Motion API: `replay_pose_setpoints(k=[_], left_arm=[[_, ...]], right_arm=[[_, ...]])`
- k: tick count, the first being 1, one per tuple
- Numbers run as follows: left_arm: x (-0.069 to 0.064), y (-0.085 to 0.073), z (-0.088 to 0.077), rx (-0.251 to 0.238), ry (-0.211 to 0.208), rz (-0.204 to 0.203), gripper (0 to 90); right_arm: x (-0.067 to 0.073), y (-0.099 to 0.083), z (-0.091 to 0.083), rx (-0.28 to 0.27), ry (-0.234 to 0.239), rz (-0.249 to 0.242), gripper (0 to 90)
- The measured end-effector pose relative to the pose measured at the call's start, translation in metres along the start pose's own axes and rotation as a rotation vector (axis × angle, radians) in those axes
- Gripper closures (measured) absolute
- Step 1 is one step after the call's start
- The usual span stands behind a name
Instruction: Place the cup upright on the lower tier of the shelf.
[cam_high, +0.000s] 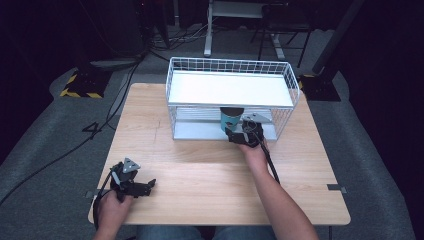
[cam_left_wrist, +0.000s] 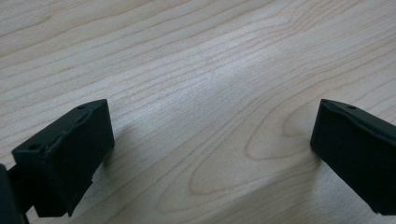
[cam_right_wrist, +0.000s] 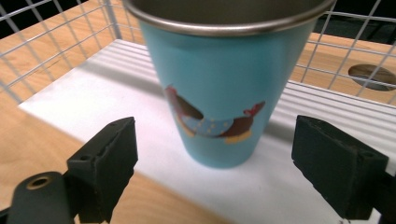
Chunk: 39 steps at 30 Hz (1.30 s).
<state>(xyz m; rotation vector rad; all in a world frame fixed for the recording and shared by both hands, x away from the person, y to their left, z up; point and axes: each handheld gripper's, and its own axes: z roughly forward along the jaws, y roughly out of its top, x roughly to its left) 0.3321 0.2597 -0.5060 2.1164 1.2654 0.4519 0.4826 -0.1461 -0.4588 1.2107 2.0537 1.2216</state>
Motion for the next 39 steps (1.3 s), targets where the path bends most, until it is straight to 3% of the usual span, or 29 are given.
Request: replay_pose_setpoints(k=[10, 23, 39], left_arm=[[0.000, -0.001, 0.000, -0.002, 0.004, -0.005, 0.0], [-0.001, -0.001, 0.000, -0.004, 0.003, -0.007, 0.0], [-0.001, 0.002, 0.002, 0.000, 0.009, -0.009, 0.0]], right_arm=[[0.001, -0.001, -0.045, -0.018, 0.050, -0.035, 14.9], [-0.021, -0.016, -0.104, -0.012, 0.072, -0.018, 15.3], [-0.055, -0.047, -0.175, 0.029, 0.032, -0.045, 15.6]])
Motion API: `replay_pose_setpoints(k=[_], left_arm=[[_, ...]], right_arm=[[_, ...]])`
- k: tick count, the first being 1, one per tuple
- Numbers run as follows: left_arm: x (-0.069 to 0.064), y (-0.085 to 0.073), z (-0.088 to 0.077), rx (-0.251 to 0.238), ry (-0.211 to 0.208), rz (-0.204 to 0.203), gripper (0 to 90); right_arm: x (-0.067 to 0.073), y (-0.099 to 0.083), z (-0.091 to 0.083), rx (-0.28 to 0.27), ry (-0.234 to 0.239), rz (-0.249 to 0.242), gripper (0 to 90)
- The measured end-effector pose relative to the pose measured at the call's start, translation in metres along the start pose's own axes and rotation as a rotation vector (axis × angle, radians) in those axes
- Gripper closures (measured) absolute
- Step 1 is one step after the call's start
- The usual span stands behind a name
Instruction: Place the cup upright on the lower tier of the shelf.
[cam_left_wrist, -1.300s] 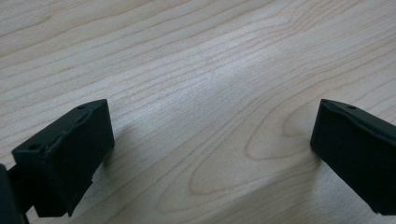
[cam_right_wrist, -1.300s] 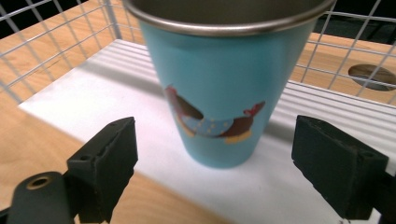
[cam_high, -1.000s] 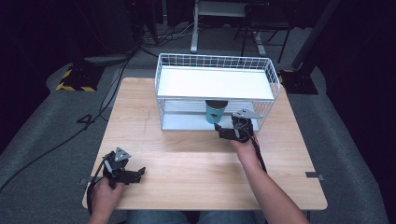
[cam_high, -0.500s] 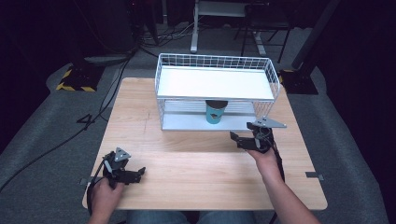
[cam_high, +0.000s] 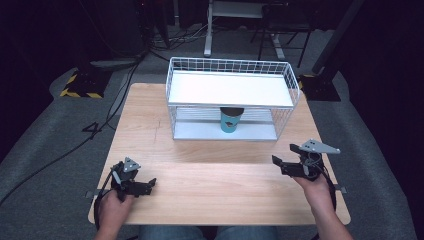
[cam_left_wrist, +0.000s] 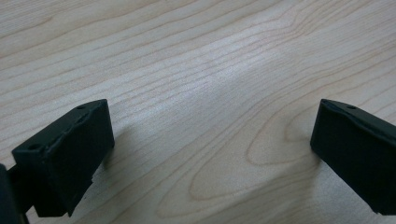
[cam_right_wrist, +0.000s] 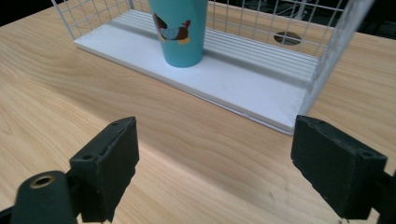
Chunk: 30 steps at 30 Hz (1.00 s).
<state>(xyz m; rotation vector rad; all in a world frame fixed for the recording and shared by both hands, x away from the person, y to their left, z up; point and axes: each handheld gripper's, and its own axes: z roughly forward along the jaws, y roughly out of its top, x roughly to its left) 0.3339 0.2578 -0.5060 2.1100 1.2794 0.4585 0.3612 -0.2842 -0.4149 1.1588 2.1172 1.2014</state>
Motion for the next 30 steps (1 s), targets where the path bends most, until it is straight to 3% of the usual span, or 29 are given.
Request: replay_pose_setpoints(k=[6, 13, 30], left_arm=[[0.000, 0.000, 0.000, 0.000, -0.001, 0.001, 0.0], [0.000, 0.001, 0.001, 0.002, 0.000, -0.003, 0.0], [0.000, 0.002, 0.002, 0.002, -0.003, 0.003, 0.0]], right_arm=[[-0.008, -0.016, -0.016, -0.013, -0.014, 0.023, 15.7], [-0.017, -0.038, -0.019, 0.034, -0.023, 0.017, 16.2], [-0.036, -0.075, -0.006, 0.238, -0.060, 0.047, 15.6]])
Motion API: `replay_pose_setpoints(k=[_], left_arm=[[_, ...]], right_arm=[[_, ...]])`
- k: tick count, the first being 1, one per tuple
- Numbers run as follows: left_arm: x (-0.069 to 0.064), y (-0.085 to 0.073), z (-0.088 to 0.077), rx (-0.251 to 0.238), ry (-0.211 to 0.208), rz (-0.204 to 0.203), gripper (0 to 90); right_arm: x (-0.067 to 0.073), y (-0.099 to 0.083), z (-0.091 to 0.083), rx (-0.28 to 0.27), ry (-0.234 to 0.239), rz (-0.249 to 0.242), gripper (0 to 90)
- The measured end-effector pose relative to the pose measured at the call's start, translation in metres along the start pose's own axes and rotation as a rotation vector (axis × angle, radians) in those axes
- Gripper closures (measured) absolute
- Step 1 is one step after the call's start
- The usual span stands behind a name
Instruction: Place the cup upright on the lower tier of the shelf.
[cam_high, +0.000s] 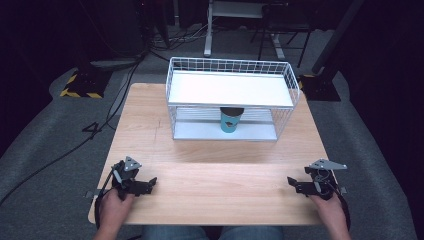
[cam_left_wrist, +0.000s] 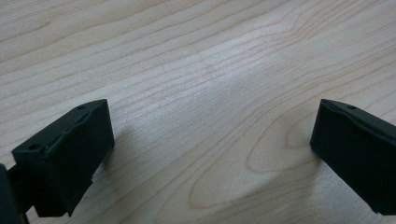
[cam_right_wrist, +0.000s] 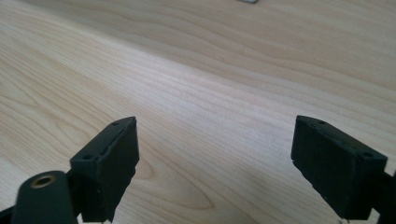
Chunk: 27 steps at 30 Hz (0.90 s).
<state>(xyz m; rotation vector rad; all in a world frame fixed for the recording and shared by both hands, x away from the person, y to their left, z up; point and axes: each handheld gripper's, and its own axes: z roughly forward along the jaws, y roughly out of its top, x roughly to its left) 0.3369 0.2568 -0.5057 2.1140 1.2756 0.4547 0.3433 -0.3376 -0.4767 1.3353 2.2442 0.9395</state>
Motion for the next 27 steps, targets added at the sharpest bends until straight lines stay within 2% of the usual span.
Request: replay_pose_setpoints(k=[10, 14, 17, 27], left_arm=[[0.000, 0.000, 0.000, -0.001, 0.000, -0.001, 0.0], [0.000, 0.000, 0.000, -0.001, 0.000, -0.002, 0.0], [0.000, 0.000, 0.000, -0.001, 0.001, -0.001, 0.0], [0.000, 0.000, 0.000, -0.001, 0.001, -0.001, 0.0]], right_arm=[[-0.004, -0.011, 0.015, 0.043, -0.008, -0.009, 14.7], [-0.004, -0.015, 0.018, -0.002, -0.004, -0.019, 13.5], [-0.004, -0.019, 0.021, -0.039, -0.021, -0.025, 9.9], [-0.003, -0.019, 0.021, -0.036, -0.034, -0.014, 9.0]])
